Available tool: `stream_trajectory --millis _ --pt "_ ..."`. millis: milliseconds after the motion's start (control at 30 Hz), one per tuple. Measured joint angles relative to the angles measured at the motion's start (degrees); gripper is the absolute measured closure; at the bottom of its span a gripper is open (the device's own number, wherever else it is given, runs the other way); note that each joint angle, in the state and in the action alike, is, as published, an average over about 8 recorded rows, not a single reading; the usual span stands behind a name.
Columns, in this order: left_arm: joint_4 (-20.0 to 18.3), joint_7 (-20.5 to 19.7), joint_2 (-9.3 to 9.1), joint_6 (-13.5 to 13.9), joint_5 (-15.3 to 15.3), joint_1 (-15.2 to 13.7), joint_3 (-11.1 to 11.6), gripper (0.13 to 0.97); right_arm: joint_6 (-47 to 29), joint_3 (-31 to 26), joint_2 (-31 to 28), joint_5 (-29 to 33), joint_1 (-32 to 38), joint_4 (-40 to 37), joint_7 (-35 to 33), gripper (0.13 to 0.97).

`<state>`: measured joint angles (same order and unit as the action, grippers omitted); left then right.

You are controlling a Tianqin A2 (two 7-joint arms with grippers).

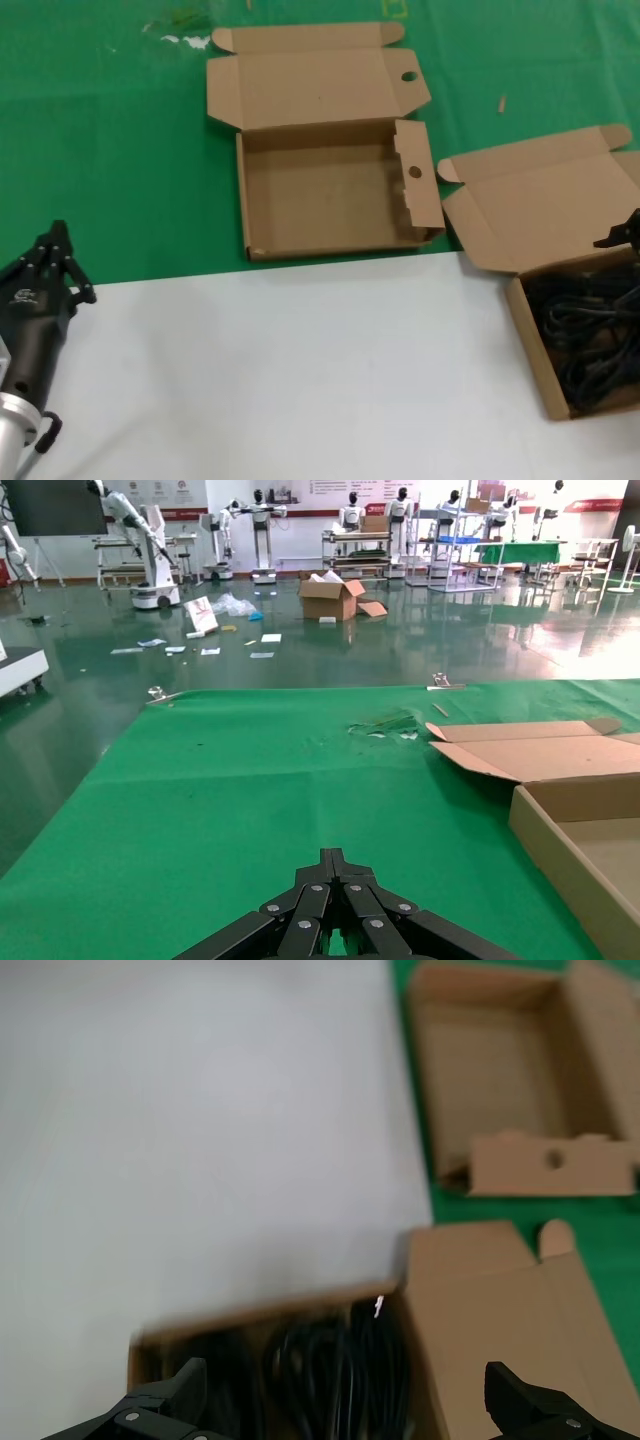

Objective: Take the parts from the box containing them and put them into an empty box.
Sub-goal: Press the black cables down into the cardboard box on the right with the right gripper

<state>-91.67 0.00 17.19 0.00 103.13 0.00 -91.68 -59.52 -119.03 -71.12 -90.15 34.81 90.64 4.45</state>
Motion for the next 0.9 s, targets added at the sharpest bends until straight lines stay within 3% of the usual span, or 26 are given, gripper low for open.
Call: stream_trajectory --millis 200,367,667,900 --pt "0.0 0.0 0.0 0.0 0.0 0.0 0.0 0.957 -12.0 -2.8 5.5 6.6 9.7 -7.3 -10.2 0.13" --pt "0.0 0.0 0.0 0.0 0.0 0.0 0.0 0.957 -18.0 -4.3 9.6 11.3 14.8 -11.9 -14.7 0.13" --pt "0.0 0.0 0.0 0.0 0.0 0.0 0.0 0.957 -20.7 -5.1 15.0 16.0 18.1 -17.4 -15.8 0.179" --pt "0.0 0.0 0.0 0.0 0.0 0.0 0.0 0.957 -21.3 -4.7 17.0 17.6 18.5 -19.7 -14.5 0.278"
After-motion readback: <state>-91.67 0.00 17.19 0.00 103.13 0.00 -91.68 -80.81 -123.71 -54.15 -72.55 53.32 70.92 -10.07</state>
